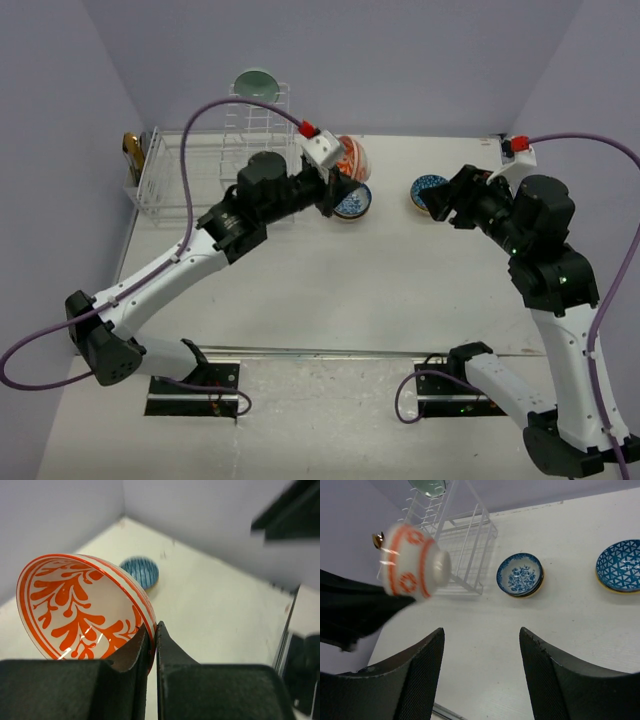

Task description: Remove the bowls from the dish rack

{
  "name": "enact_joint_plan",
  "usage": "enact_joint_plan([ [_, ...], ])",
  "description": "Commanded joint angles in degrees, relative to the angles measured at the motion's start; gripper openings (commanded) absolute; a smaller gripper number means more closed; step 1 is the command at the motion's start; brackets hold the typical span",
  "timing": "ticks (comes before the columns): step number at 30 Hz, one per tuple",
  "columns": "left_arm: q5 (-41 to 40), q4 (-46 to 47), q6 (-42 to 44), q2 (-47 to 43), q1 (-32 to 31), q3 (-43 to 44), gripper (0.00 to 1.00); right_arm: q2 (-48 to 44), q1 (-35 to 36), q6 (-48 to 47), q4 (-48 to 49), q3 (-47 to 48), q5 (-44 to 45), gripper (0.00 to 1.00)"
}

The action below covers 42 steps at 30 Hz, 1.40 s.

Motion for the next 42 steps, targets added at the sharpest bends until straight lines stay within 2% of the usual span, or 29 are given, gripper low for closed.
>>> enact_joint_plan([
  [1,-3.9,-10.6,15.0,-0.4,-4.5,-5.6,0.00,2.4,-0.3,-2.5,-6.0,4.1,1.4,0.63],
  [5,-4.7,-15.0,17.9,-0.1,-10.2,-13.5,0.00,7.8,0.1,-4.9,-8.8,4.1,-7.0,0.61],
  [6,-7.4,-15.0,18.1,-0.1,-12.6,-14.6,0.00,8.7,1.0,-5.5,-9.4,3.7,-7.2,0.61],
  [12,-10.7,-14.2,18.9,1.0,-19.6,-18.0,0.00,17.8,7.8,-7.5,-13.0,3.1,-2.3,0.61],
  [15,-10.3,-10.4,19.4,1.7,-20.1,-20.4,0.00,21.3,11.3,-7.7,-13.4,0.4,-0.6,0.61],
  [22,-14.0,-8.6,21.5,5.7,-23.5,-20.5,0.00,27.7,16.1,-8.8,-14.9,-3.0,2.0,0.58],
  [27,-18.7,-11.0,22.2,8.9,-25.1,-18.0,0.00,31.8,19.0,-8.5,-15.2,-6.0,7.4,0.49],
  [31,-18.9,-11.1,22.5,9.9,-25.4,-17.4,0.00,33.8,19.7,-7.8,-13.0,-8.6,8.8,0.35],
  [35,-20.2,-11.3,22.8,10.3,-25.9,-16.9,0.00,35.3,19.9,-7.5,-11.5,-9.6,8.5,0.25],
  [42,-22.3,-11.3,22.8,11.7,-26.7,-16.7,0.00,35.3,20.0,-6.2,-9.3,-8.8,6.8,0.00],
])
